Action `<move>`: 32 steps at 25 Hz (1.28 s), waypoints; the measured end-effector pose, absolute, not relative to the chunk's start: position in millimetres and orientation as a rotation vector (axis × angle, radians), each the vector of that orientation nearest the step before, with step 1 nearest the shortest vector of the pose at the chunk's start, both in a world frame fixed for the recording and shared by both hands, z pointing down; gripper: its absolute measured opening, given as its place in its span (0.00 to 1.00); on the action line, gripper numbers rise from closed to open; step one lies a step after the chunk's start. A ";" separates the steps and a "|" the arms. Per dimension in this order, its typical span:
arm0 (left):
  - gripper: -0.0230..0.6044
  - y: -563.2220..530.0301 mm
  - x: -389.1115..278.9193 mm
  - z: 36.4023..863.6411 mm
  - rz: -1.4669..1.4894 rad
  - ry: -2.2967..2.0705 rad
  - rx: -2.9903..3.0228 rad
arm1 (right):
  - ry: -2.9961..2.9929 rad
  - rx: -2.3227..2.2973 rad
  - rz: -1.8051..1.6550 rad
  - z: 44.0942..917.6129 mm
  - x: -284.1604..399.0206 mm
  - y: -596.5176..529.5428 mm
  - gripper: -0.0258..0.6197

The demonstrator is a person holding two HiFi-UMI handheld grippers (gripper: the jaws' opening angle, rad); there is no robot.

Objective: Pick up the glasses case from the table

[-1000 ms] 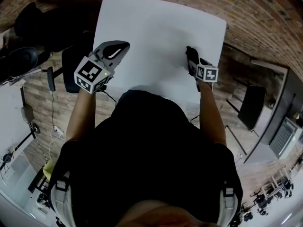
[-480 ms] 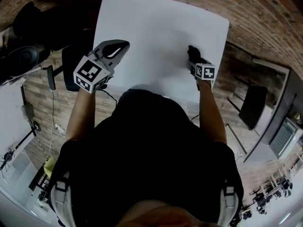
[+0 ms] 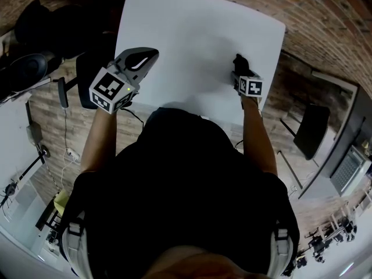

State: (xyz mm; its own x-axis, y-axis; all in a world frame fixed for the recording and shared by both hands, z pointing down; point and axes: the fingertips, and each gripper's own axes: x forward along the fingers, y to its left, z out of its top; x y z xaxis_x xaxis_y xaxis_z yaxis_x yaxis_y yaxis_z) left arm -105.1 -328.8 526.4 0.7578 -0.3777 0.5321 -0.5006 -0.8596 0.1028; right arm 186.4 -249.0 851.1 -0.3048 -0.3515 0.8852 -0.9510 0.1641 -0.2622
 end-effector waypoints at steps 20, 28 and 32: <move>0.05 -333.5 -109.4 542.2 0.766 -0.679 2.684 | -1.668 1.304 1.009 861.4 181.6 -254.4 0.62; 0.05 -330.8 -110.3 546.1 0.755 -0.670 2.675 | -1.655 1.343 0.976 860.6 181.8 -254.9 0.62; 0.05 -331.7 -109.5 547.2 0.767 -0.671 2.672 | -1.640 1.340 1.007 865.2 182.0 -249.3 0.62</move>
